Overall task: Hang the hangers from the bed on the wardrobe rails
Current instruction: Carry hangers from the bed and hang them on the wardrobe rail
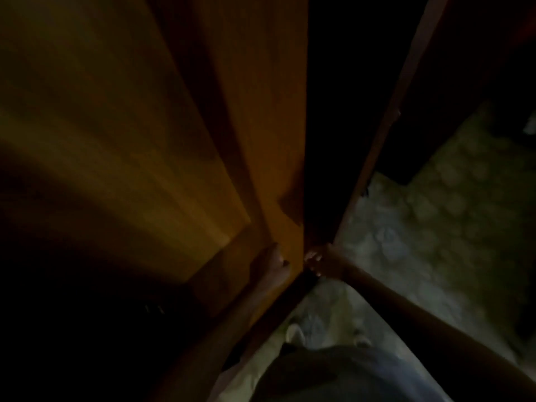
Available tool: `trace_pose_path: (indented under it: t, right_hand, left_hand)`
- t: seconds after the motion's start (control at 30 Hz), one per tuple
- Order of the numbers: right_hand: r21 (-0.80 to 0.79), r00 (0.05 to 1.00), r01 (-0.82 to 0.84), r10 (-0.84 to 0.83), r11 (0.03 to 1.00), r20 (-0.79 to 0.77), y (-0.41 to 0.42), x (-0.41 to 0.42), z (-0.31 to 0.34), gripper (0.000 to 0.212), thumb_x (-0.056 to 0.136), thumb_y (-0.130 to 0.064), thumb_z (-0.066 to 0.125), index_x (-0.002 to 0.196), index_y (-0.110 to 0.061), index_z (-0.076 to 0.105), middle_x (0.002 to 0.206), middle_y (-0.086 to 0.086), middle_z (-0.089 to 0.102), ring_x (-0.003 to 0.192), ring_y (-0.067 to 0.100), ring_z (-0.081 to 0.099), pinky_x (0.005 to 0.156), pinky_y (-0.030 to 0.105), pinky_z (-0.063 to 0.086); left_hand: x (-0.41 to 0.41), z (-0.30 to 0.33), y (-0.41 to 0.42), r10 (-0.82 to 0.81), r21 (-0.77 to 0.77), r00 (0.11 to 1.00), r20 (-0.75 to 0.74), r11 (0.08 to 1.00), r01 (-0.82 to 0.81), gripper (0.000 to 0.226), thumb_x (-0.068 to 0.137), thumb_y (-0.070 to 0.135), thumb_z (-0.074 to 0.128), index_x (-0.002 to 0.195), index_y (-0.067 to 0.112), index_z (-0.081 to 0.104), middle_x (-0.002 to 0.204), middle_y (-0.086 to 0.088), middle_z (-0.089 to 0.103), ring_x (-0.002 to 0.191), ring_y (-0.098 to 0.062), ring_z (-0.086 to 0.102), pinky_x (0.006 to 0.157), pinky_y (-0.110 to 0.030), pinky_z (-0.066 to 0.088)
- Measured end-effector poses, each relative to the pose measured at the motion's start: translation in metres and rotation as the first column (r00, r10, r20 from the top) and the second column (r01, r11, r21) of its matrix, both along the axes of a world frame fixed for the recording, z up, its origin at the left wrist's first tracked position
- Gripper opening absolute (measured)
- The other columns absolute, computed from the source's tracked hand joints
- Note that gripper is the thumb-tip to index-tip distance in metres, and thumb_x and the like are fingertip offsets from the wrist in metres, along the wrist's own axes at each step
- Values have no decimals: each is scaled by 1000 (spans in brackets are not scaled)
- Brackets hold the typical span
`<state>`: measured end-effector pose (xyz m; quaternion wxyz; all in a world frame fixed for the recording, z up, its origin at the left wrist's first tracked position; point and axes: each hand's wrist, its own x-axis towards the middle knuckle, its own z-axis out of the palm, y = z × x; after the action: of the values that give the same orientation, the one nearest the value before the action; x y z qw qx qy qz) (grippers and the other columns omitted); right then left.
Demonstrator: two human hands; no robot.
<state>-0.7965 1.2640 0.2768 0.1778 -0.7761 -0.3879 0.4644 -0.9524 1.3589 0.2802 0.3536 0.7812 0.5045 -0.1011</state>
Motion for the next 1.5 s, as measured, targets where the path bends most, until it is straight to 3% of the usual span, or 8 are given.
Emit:
trace_pose_path:
  t: [0.1, 0.2, 0.4, 0.7, 0.83, 1.03, 1.3, 1.5]
  right_hand:
    - [-66, 989, 147, -147, 987, -1, -55, -9, -41, 18, 94, -9, 59, 101, -1, 75, 96, 15, 75, 85, 28, 71, 79, 39, 58]
    - [-166, 948, 309, -317, 937, -23, -111, -17, -73, 17, 92, -16, 60, 96, -14, 76, 86, 5, 75, 78, 19, 71, 81, 42, 60]
    - [-230, 758, 651, -639, 724, 135, -218, -38, -91, 22, 80, -32, 54, 77, -21, 72, 80, 5, 74, 79, 28, 70, 69, 32, 55]
    - [-333, 294, 912, -948, 240, 120, -436, -77, -117, 19, 84, -35, 65, 82, -18, 74, 80, 6, 73, 74, 23, 65, 63, 29, 47]
    - [-423, 30, 906, -992, -25, 123, -539, -120, -129, 27, 83, -34, 63, 86, -11, 76, 85, 12, 75, 81, 30, 69, 73, 39, 58]
    - [-427, -240, 866, -966, -260, 101, -645, -153, -142, 25, 87, -32, 66, 95, -11, 76, 88, 9, 74, 82, 24, 68, 69, 28, 51]
    - [-247, -399, 882, -915, -400, 59, -745, -70, -147, 26, 87, -30, 63, 88, -7, 75, 81, 9, 74, 76, 27, 71, 70, 42, 59]
    - [-151, -390, 907, -919, -393, 51, -861, 37, -153, 18, 85, -32, 62, 77, -19, 71, 69, -1, 69, 64, 18, 65, 55, 31, 51]
  left_hand:
    - [0, -39, -29, -126, -192, 991, -43, 975, 115, 19, 93, 23, 61, 111, 18, 63, 114, -5, 67, 109, -29, 65, 93, -41, 54]
    - [11, -74, -58, -242, -282, 967, -78, 936, 211, 25, 94, 25, 61, 118, 15, 64, 118, -5, 66, 109, -25, 63, 93, -37, 53]
    - [61, -116, -129, -520, -288, 847, -111, 833, 473, 15, 94, 24, 65, 106, 15, 68, 109, -4, 70, 102, -23, 66, 86, -31, 54]
    - [146, -147, -314, -880, -377, 438, -184, 475, 795, 11, 89, 32, 65, 95, 26, 71, 102, 2, 75, 96, -20, 70, 89, -37, 58]
    - [176, -151, -430, -949, -440, 281, -140, 314, 841, 12, 86, 26, 62, 77, 25, 68, 85, 2, 77, 84, -19, 74, 85, -37, 60]
    - [212, -148, -573, -990, -447, 92, -104, 129, 885, 15, 93, 16, 60, 83, 19, 71, 77, -2, 75, 68, -15, 73, 72, -32, 60]
    - [284, -151, -645, -977, -350, 53, -206, 124, 928, 21, 96, 12, 60, 78, 15, 72, 80, -9, 75, 73, -22, 71, 71, -35, 61]
    - [364, -178, -701, -938, -363, 104, -330, 228, 903, 19, 99, 11, 59, 85, 9, 71, 86, -12, 73, 64, -17, 66, 54, -25, 55]
